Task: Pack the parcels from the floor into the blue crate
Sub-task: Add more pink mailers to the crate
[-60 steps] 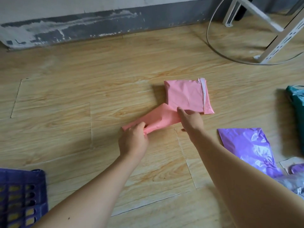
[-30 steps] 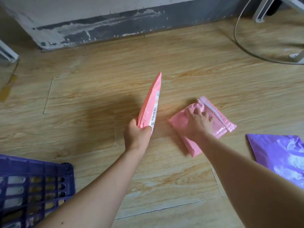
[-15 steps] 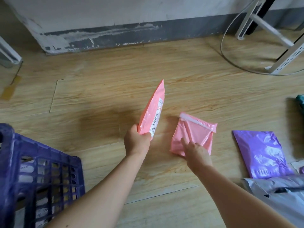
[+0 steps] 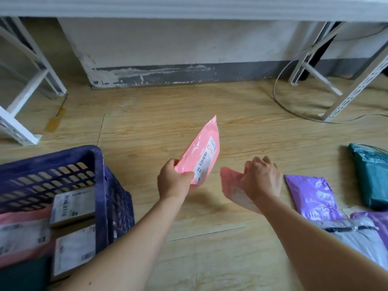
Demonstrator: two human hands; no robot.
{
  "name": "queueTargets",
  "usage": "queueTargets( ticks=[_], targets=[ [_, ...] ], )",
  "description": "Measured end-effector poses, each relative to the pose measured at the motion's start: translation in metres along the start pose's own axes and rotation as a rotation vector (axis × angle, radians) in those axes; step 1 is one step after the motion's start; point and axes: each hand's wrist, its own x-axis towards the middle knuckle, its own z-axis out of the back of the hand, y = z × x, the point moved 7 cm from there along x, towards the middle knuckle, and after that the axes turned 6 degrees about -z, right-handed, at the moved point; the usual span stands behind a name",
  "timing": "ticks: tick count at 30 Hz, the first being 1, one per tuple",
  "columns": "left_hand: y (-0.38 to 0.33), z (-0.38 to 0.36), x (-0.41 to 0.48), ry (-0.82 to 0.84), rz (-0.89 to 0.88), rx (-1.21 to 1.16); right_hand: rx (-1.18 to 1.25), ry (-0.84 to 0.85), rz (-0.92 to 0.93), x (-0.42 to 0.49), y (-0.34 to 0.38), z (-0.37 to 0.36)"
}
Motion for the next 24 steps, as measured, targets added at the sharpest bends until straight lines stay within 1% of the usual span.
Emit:
queueTargets(
  ticks=[4, 6, 8, 10, 14, 18, 20, 24],
  targets=[
    [-0.026, 0.045, -0.020, -0.011, -0.031, -0.015, 0.036, 0.069, -0.185, -0.019, -0.005, 0.032],
    [-0.036, 0.070, -0.028, -0.029, -0.053, -0.015, 0.062, 0.089, -0.225, -0.032, -0.002, 0.046],
    [-0.048, 0.096, -0.039, -0.045, -0.083, -0.029, 0.137, 0.108, -0.240, -0.047, 0.005, 0.061],
    [-0.057, 0.121, -0.048, -0.069, -0.112, -0.026, 0.178, 0.113, -0.222, -0.064, 0.013, 0.080],
    [-0.077, 0.166, -0.071, -0.119, -0.173, 0.040, 0.229, 0.065, -0.188, -0.090, 0.023, 0.123],
    [-0.086, 0.204, -0.095, -0.234, -0.206, 0.154, 0.306, 0.013, -0.182, -0.107, 0.031, 0.150],
    [-0.086, 0.219, -0.103, -0.280, -0.217, 0.133, 0.328, -0.004, -0.181, -0.111, 0.039, 0.155],
    [-0.076, 0.239, -0.102, -0.308, -0.193, 0.092, 0.397, -0.004, -0.168, -0.109, 0.064, 0.155]
  ],
)
